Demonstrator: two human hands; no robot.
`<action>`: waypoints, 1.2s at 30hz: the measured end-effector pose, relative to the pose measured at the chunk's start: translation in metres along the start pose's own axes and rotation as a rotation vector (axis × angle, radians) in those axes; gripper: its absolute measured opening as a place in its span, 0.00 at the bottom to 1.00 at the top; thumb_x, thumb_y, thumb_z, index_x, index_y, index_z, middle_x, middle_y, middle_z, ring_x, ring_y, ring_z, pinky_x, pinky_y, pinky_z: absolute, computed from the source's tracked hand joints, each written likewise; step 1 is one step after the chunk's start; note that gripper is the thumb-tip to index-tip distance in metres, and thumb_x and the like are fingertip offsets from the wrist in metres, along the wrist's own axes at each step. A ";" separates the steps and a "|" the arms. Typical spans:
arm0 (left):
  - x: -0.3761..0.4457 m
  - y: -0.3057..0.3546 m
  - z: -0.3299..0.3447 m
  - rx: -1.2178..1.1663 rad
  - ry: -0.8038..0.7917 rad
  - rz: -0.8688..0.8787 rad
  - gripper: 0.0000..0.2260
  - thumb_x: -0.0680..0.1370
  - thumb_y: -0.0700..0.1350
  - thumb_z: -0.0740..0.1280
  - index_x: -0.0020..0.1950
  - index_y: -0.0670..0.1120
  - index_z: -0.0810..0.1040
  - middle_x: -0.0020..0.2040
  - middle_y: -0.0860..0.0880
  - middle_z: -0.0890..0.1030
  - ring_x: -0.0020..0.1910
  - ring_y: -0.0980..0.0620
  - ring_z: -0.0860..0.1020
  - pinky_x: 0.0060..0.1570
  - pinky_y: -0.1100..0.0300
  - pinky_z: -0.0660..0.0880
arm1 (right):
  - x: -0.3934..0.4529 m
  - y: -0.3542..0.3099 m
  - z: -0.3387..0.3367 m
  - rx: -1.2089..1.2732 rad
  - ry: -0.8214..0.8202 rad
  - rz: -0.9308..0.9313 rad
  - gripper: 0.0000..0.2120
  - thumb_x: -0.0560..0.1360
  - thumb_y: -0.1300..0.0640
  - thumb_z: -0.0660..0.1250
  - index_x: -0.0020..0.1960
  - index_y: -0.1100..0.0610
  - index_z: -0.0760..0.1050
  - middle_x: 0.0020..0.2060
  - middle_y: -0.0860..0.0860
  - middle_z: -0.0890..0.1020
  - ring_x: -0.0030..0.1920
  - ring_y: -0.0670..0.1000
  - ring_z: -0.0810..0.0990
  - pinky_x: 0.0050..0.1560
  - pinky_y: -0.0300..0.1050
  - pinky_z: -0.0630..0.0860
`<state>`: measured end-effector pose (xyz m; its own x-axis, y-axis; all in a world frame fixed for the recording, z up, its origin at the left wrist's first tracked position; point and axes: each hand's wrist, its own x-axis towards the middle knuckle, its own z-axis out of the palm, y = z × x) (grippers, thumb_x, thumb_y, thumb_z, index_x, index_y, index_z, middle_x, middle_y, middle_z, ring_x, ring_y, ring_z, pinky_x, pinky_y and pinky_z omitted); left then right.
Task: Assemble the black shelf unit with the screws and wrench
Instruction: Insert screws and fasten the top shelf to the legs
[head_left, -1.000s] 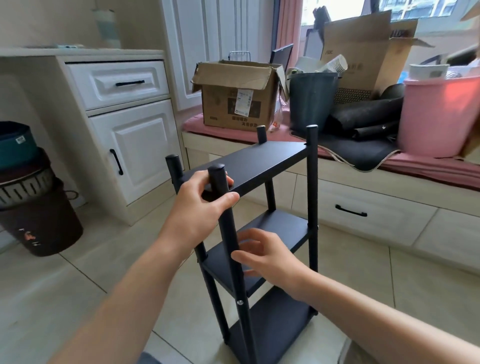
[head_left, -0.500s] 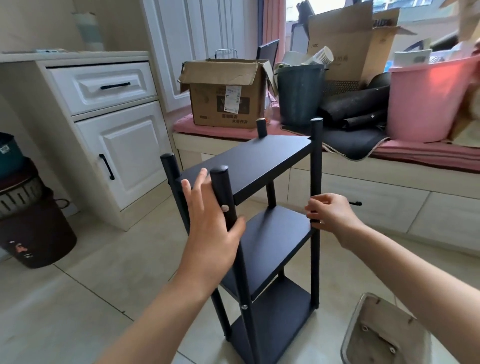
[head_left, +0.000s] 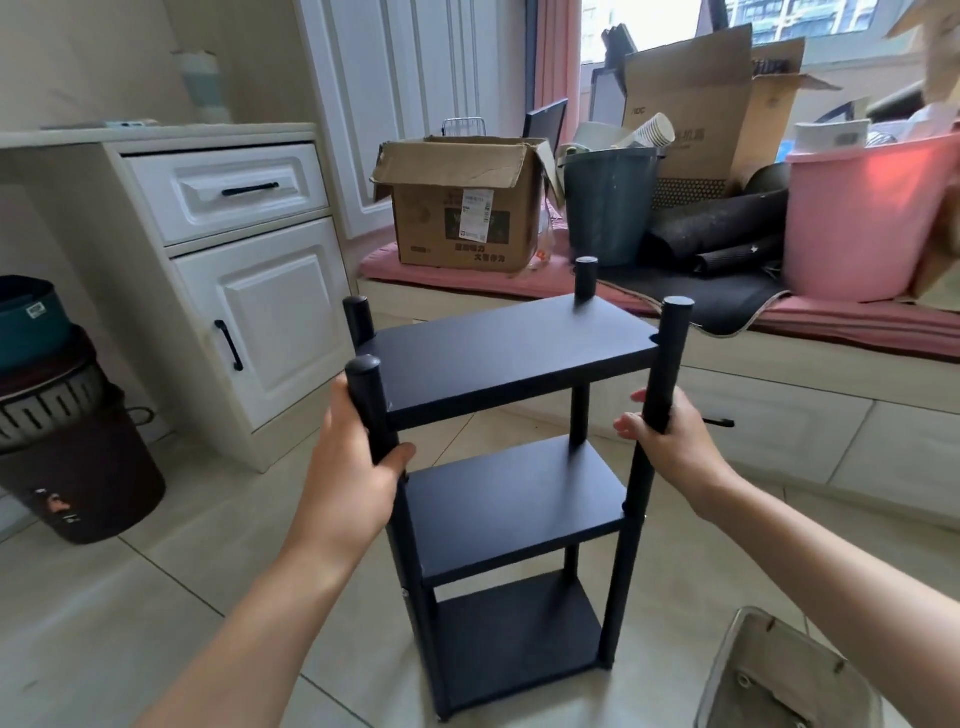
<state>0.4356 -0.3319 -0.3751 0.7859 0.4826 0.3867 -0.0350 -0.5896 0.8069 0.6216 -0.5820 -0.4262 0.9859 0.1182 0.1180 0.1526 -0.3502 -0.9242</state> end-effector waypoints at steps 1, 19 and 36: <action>0.004 -0.005 -0.002 0.005 0.017 -0.011 0.32 0.76 0.33 0.71 0.63 0.65 0.62 0.54 0.57 0.80 0.51 0.69 0.77 0.43 0.80 0.69 | -0.001 -0.001 0.002 0.005 -0.006 -0.010 0.06 0.78 0.59 0.68 0.50 0.51 0.71 0.44 0.52 0.84 0.49 0.52 0.83 0.56 0.53 0.77; 0.066 -0.049 0.013 0.095 0.431 0.012 0.25 0.76 0.33 0.71 0.72 0.42 0.71 0.60 0.43 0.82 0.61 0.43 0.79 0.61 0.59 0.72 | -0.045 -0.020 0.027 0.018 -0.137 -0.157 0.06 0.80 0.57 0.63 0.45 0.56 0.72 0.36 0.51 0.80 0.36 0.47 0.76 0.40 0.42 0.71; 0.012 0.046 0.081 0.387 -0.061 0.589 0.28 0.72 0.36 0.76 0.72 0.45 0.75 0.73 0.49 0.74 0.77 0.48 0.64 0.78 0.45 0.51 | -0.100 -0.042 0.026 -0.041 -0.186 -0.112 0.04 0.81 0.56 0.63 0.48 0.55 0.70 0.40 0.57 0.80 0.35 0.49 0.72 0.34 0.38 0.67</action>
<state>0.4930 -0.4058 -0.3697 0.7374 -0.0183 0.6752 -0.2524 -0.9347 0.2503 0.5150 -0.5547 -0.4091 0.9337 0.3266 0.1468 0.2672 -0.3626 -0.8928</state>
